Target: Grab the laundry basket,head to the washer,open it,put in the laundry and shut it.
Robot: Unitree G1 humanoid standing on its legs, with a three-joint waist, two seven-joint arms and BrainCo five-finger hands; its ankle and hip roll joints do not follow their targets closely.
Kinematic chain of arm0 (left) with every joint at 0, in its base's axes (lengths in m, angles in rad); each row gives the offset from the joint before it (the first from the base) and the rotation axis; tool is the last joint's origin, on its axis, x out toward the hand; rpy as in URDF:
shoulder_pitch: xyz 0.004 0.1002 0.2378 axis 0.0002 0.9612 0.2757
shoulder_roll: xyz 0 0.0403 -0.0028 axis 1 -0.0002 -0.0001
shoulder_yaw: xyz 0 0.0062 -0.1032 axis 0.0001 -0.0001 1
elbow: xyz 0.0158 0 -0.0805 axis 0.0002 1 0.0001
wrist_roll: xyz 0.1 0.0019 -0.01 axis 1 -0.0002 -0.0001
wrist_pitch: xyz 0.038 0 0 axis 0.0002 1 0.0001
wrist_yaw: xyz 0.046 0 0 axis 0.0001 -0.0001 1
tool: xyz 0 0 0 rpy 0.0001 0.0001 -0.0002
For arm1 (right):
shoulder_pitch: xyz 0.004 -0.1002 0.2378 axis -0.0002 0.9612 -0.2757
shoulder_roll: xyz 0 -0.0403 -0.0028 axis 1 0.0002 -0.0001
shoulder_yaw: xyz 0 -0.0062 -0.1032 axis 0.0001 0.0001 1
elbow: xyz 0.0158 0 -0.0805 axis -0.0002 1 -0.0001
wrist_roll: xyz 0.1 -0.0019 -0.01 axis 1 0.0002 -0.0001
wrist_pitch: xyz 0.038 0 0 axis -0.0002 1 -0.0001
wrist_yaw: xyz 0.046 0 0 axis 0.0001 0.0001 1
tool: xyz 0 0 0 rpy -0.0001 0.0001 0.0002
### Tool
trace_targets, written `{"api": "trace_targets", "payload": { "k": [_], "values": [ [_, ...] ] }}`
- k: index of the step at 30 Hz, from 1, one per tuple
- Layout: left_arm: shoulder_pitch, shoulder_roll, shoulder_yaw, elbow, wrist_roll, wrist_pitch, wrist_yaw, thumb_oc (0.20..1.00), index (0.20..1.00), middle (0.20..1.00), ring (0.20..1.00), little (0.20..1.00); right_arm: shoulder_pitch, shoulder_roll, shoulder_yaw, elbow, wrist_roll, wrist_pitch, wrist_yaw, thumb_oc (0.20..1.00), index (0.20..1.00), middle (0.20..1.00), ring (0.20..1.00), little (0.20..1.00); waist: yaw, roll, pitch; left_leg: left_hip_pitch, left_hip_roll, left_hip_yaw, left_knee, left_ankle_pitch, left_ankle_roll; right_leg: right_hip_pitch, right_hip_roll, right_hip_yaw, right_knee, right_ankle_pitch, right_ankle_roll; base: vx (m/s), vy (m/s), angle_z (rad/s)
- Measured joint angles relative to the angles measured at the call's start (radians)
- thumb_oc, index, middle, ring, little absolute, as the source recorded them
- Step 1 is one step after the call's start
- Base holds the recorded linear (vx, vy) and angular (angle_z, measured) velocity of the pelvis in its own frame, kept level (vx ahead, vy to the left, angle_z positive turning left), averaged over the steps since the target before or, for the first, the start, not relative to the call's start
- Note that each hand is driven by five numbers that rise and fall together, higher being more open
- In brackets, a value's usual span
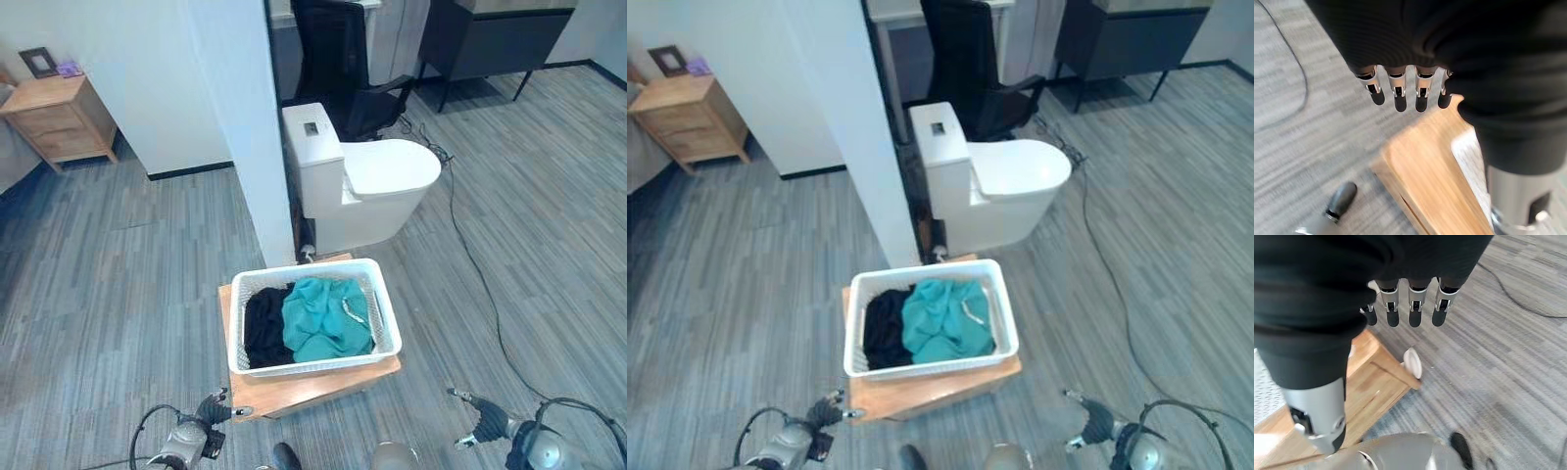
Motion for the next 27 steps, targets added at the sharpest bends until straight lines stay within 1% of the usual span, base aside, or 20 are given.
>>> {"api": "trace_targets", "payload": {
  "k": [1, 2, 3, 4, 5, 6, 7, 8, 9, 10, 11, 12, 14, 16, 18, 20, 21, 24, 25, 27],
  "values": [
    [0.015, -0.001, 0.0, 0.0, -0.003, 0.002, 0.001, 1.0, 1.0, 1.0, 1.0, 1.0, 0.016, 0.008, -0.027, 0.0, 0.002, 0.001, -0.008, 1.0, 1.0, 1.0, 1.0, 1.0, -0.015, 0.001, 0.002, 0.009, 0.0, -0.015, -0.004, -0.007, 0.009, -0.014, 0.024, 0.05, 0.02, -0.029, 0.012, 0.0, -0.037, 0.24],
    [0.021, 0.0, 0.001, 0.0, -0.004, 0.001, 0.0, 1.0, 1.0, 1.0, 1.0, 1.0, 0.036, 0.007, -0.037, -0.01, 0.008, 0.003, -0.016, 1.0, 1.0, 1.0, 1.0, 1.0, -0.017, 0.015, -0.007, 0.011, 0.0, -0.026, -0.002, -0.004, 0.005, -0.019, 0.049, 0.086, -0.016, -0.04, 0.02, 0.08, -0.088, 0.28],
    [0.021, 0.005, -0.001, -0.008, -0.005, -0.001, 0.003, 1.0, 1.0, 1.0, 1.0, 1.0, 0.054, 0.015, -0.035, -0.015, 0.03, 0.003, -0.015, 1.0, 1.0, 1.0, 1.0, 1.0, -0.018, 0.001, -0.004, 0.006, 0.002, -0.02, -0.002, -0.005, 0.004, -0.05, 0.068, 0.096, -0.042, -0.059, -0.008, 0.1, -0.075, 0.13],
    [0.012, 0.016, 0.017, -0.009, -0.014, -0.001, 0.005, 1.0, 1.0, 1.0, 1.0, 1.0, 0.063, 0.043, -0.055, -0.022, 0.056, 0.003, -0.012, 1.0, 1.0, 1.0, 1.0, 1.0, -0.011, 0.001, 0.009, 0.006, 0.011, -0.022, -0.002, -0.01, -0.006, -0.073, 0.099, 0.1, -0.111, -0.068, -0.021, 0.12, -0.121, -0.05],
    [0.004, 0.017, 0.048, -0.012, -0.04, -0.002, 0.007, 1.0, 1.0, 1.0, 1.0, 1.0, 0.084, 0.064, -0.085, -0.036, 0.096, 0.002, -0.008, 1.0, 1.0, 1.0, 1.0, 1.0, -0.005, -0.013, 0.023, 0.001, 0.013, -0.026, -0.002, -0.013, -0.014, -0.076, 0.1, 0.051, -0.243, -0.053, -0.006, -0.01, -0.217, 0.17],
    [0.008, 0.02, 0.063, -0.014, -0.044, -0.002, 0.008, 1.0, 1.0, 1.0, 1.0, 1.0, 0.119, 0.076, -0.105, -0.03, 0.127, 0.018, 0.0, 1.0, 1.0, 1.0, 1.0, 1.0, -0.009, -0.034, 0.023, -0.005, 0.01, -0.04, 0.009, -0.012, -0.016, -0.075, 0.088, 0.021, -0.393, 0.006, 0.02, -0.02, -0.22, 0.3],
    [0.017, 0.023, 0.062, -0.016, -0.043, -0.002, 0.006, 1.0, 1.0, 1.0, 1.0, 1.0, 0.138, 0.079, -0.109, -0.022, 0.138, 0.026, 0.012, 1.0, 1.0, 1.0, 1.0, 1.0, -0.006, -0.049, 0.023, -0.005, 0.01, -0.046, 0.018, -0.01, -0.02, -0.071, 0.089, 0.012, -0.45, 0.049, 0.017, -0.06, -0.215, 0.41],
    [0.02, 0.023, 0.062, -0.021, -0.043, -0.002, 0.006, 1.0, 1.0, 1.0, 1.0, 1.0, 0.169, 0.087, -0.121, -0.014, 0.153, 0.029, 0.025, 1.0, 1.0, 1.0, 1.0, 1.0, -0.006, -0.061, 0.025, -0.007, 0.017, -0.054, 0.03, -0.015, -0.028, -0.052, 0.085, 0.012, -0.471, 0.082, 0.003, 0.0, -0.17, 0.5],
    [0.023, 0.024, 0.062, -0.021, -0.043, -0.003, 0.005, 1.0, 1.0, 1.0, 1.0, 1.0, 0.204, 0.101, -0.129, 0.012, 0.163, 0.036, 0.04, 1.0, 1.0, 1.0, 1.0, 1.0, -0.002, -0.077, 0.017, -0.002, 0.022, -0.083, 0.048, -0.021, -0.04, -0.008, 0.09, 0.011, -0.513, 0.155, -0.009, 0.01, -0.17, 0.49],
    [0.031, 0.02, 0.061, -0.01, -0.043, -0.001, -0.001, 1.0, 1.0, 1.0, 1.0, 1.0, 0.204, 0.107, -0.128, 0.078, 0.177, 0.044, 0.055, 1.0, 1.0, 1.0, 1.0, 1.0, 0.0, -0.075, 0.016, 0.013, 0.048, -0.092, 0.049, -0.018, -0.058, 0.028, 0.12, -0.003, -0.558, 0.182, -0.041, 0.04, -0.165, 0.38],
    [0.042, 0.022, 0.064, -0.009, -0.043, 0.001, -0.004, 1.0, 1.0, 1.0, 1.0, 1.0, 0.204, 0.11, -0.134, 0.115, 0.177, 0.058, 0.063, 1.0, 1.0, 1.0, 1.0, 1.0, 0.006, -0.069, 0.013, 0.018, 0.068, -0.094, 0.052, -0.019, -0.072, 0.064, 0.147, -0.016, -0.612, 0.187, -0.048, 0.05, -0.113, 0.02],
    [0.054, 0.024, 0.069, -0.015, -0.043, 0.002, -0.008, 1.0, 1.0, 1.0, 1.0, 1.0, 0.217, 0.109, -0.162, 0.127, 0.178, 0.069, 0.077, 1.0, 1.0, 1.0, 1.0, 1.0, 0.021, -0.054, 0.015, 0.025, 0.093, -0.095, 0.054, -0.021, -0.086, 0.094, 0.177, -0.025, -0.653, 0.203, -0.066, 0.06, -0.161, -0.01],
    [0.067, 0.027, 0.087, -0.02, -0.043, 0.001, -0.025, 1.0, 1.0, 1.0, 1.0, 1.0, 0.236, 0.11, -0.226, 0.173, 0.21, 0.069, 0.094, 1.0, 1.0, 1.0, 1.0, 1.0, 0.024, -0.025, 0.009, 0.026, 0.122, -0.102, 0.051, -0.018, -0.107, 0.127, 0.209, -0.045, -0.697, 0.206, -0.071, 0.02, -0.131, 0.06],
    [0.087, 0.049, 0.112, -0.029, -0.045, 0.007, -0.039, 1.0, 1.0, 1.0, 1.0, 1.0, 0.238, 0.098, -0.304, 0.222, 0.302, 0.087, 0.115, 1.0, 1.0, 1.0, 1.0, 1.0, 0.025, 0.001, -0.006, 0.024, 0.151, -0.103, 0.07, -0.027, -0.124, 0.148, 0.238, -0.052, -0.725, 0.207, -0.08, 0.02, -0.113, 0.03],
    [0.099, 0.083, 0.118, -0.083, -0.046, 0.012, -0.049, 1.0, 1.0, 1.0, 1.0, 1.0, 0.273, 0.083, -0.347, 0.203, 0.386, 0.09, 0.147, 1.0, 1.0, 1.0, 1.0, 1.0, 0.024, 0.021, -0.017, 0.021, 0.162, -0.118, 0.072, -0.027, -0.128, 0.156, 0.248, -0.065, -0.73, 0.201, -0.089, 0.02, -0.072, 0.13],
    [0.106, 0.107, 0.123, -0.127, -0.058, 0.013, -0.055, 1.0, 1.0, 1.0, 1.0, 1.0, 0.296, 0.059, -0.353, 0.179, 0.424, 0.092, 0.175, 1.0, 1.0, 1.0, 1.0, 1.0, 0.023, 0.033, -0.024, 0.018, 0.168, -0.12, 0.074, -0.026, -0.129, 0.154, 0.253, -0.066, -0.727, 0.198, -0.095, 0.03, -0.075, 0.08],
    [0.134, 0.148, 0.121, -0.225, -0.068, 0.016, -0.079, 1.0, 1.0, 1.0, 1.0, 1.0, 0.362, 0.035, -0.391, 0.117, 0.483, 0.094, 0.226, 1.0, 1.0, 1.0, 1.0, 1.0, 0.023, 0.043, -0.029, 0.011, 0.171, -0.125, 0.076, -0.027, -0.132, 0.152, 0.255, -0.072, -0.728, 0.198, -0.095, 0.03, -0.057, 0.05],
    [0.167, 0.211, 0.135, -0.329, -0.075, 0.021, -0.098, 1.0, 1.0, 1.0, 1.0, 1.0, 0.458, 0.0, -0.453, 0.015, 0.533, 0.12, 0.279, 1.0, 1.0, 1.0, 1.0, 1.0, 0.019, 0.044, -0.029, 0.012, 0.171, -0.125, 0.074, -0.029, -0.135, 0.153, 0.254, -0.072, -0.727, 0.198, -0.095, 0.04, -0.037, 0.02],
    [0.218, 0.275, 0.148, -0.421, -0.076, 0.017, -0.119, 1.0, 1.0, 1.0, 1.0, 1.0, 0.576, -0.029, -0.524, -0.124, 0.587, 0.138, 0.327, 1.0, 1.0, 1.0, 1.0, 1.0, 0.008, 0.042, -0.03, 0.011, 0.168, -0.127, 0.073, -0.032, -0.139, 0.153, 0.25, -0.072, -0.725, 0.198, -0.095, 0.05, -0.018, 0.01],
    [0.236, 0.32, 0.158, -0.432, -0.076, 0.024, -0.121, 1.0, 1.0, 1.0, 1.0, 1.0, 0.607, -0.038, -0.552, -0.163, 0.639, 0.159, 0.358, 1.0, 1.0, 1.0, 1.0, 1.0, -0.008, 0.031, -0.036, 0.013, 0.166, -0.126, 0.068, -0.032, -0.138, 0.151, 0.249, -0.07, -0.725, 0.198, -0.094, 0.05, -0.016, 0.0]
  ]
}}
